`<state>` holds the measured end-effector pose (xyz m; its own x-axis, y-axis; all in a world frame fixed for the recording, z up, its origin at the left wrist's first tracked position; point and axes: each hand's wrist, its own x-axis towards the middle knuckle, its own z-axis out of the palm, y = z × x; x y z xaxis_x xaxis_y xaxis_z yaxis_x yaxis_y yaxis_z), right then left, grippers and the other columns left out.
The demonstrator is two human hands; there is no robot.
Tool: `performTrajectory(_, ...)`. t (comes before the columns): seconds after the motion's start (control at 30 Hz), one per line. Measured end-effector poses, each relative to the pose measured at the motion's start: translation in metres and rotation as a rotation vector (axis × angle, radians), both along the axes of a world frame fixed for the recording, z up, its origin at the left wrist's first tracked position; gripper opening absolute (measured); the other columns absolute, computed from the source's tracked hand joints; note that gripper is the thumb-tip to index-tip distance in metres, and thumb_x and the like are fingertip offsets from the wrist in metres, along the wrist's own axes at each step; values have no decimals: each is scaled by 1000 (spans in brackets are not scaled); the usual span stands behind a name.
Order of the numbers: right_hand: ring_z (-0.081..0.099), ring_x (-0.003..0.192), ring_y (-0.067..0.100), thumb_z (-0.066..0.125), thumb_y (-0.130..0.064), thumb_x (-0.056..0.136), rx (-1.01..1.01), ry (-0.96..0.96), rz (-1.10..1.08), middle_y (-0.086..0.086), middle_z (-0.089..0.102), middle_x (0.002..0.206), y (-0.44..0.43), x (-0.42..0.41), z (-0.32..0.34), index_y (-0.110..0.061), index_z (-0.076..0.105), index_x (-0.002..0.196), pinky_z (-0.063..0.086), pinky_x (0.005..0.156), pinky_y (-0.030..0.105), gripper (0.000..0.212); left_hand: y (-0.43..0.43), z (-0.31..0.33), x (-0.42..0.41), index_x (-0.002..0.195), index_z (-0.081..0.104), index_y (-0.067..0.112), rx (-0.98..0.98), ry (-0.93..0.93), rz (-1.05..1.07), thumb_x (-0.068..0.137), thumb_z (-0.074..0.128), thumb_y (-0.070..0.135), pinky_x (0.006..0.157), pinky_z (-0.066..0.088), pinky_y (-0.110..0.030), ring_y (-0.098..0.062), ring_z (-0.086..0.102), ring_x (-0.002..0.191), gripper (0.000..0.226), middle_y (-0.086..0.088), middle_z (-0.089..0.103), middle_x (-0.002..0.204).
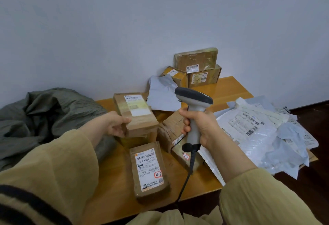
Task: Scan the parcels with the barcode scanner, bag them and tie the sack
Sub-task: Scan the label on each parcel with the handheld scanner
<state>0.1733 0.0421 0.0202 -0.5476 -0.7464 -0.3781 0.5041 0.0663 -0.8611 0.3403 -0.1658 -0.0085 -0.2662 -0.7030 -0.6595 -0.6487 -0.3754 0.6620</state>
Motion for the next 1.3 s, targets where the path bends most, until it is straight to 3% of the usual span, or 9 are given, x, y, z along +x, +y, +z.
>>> performTrajectory(0.1,40,39,16,71,-6,80,33,-38,-10,6,48,50,-9,0,-8,-3,56,92,43,46,26,20,-3,-10,6,129,45,-1,-125,-216,-92,87,63,7,95,49,-46,-36,54,116,46,-20,54,128)
performTrajectory(0.2,42,39,16,71,-7,80,75,-50,-19,6,50,49,-19,-2,-14,-3,56,91,45,47,27,19,-4,-10,-9,134,41,-1,-405,-398,-273,87,66,17,97,44,-37,-33,46,124,56,-17,47,135)
performTrajectory(0.37,41,38,16,70,-6,80,120,-68,-62,5,49,48,-35,-14,-20,-5,56,86,45,46,28,16,-25,-17,-63,137,42,8,-746,-354,-505,85,65,25,99,40,-39,-31,40,128,59,-14,41,140)
performTrajectory(0.47,40,37,17,69,-5,81,129,-77,-100,6,48,48,-45,-28,-23,-6,53,80,44,44,27,16,-34,-33,-104,131,51,10,-834,-311,-690,82,64,22,91,43,-37,-30,47,121,52,-11,48,133)
performTrajectory(0.73,38,38,17,69,-3,80,153,-80,-166,8,46,49,-70,-63,-38,-3,55,82,44,45,28,14,-54,-109,-187,137,35,7,-940,-565,-1094,86,65,19,101,39,-39,-31,42,125,60,-16,43,134)
performTrajectory(0.83,38,38,18,69,-3,80,153,-81,-179,8,45,50,-74,-71,-44,-3,56,84,44,45,28,14,-56,-130,-201,140,26,3,-1045,-668,-1103,87,63,20,102,38,-40,-34,39,127,67,-20,38,137)
performTrajectory(0.93,39,38,17,70,-3,80,160,-84,-192,8,46,50,-76,-75,-48,-4,56,85,44,45,28,15,-59,-130,-210,132,38,5,-1165,-715,-1119,96,44,14,101,37,-38,-32,45,124,38,-17,44,133)
performTrajectory(1.07,38,38,17,69,-3,81,145,-90,-195,8,45,50,-75,-71,-47,-4,56,84,43,44,27,14,-61,-108,-211,125,51,12,-1257,-671,-1146,98,37,11,97,37,-37,-28,47,119,31,-11,50,126)
performTrajectory(1.3,38,38,17,68,-3,82,110,-68,-154,7,45,50,-62,-54,-23,-3,55,87,43,44,28,14,-70,-17,-183,117,62,19,-1184,-285,-692,97,42,17,74,38,-36,-33,52,108,28,-12,55,114)
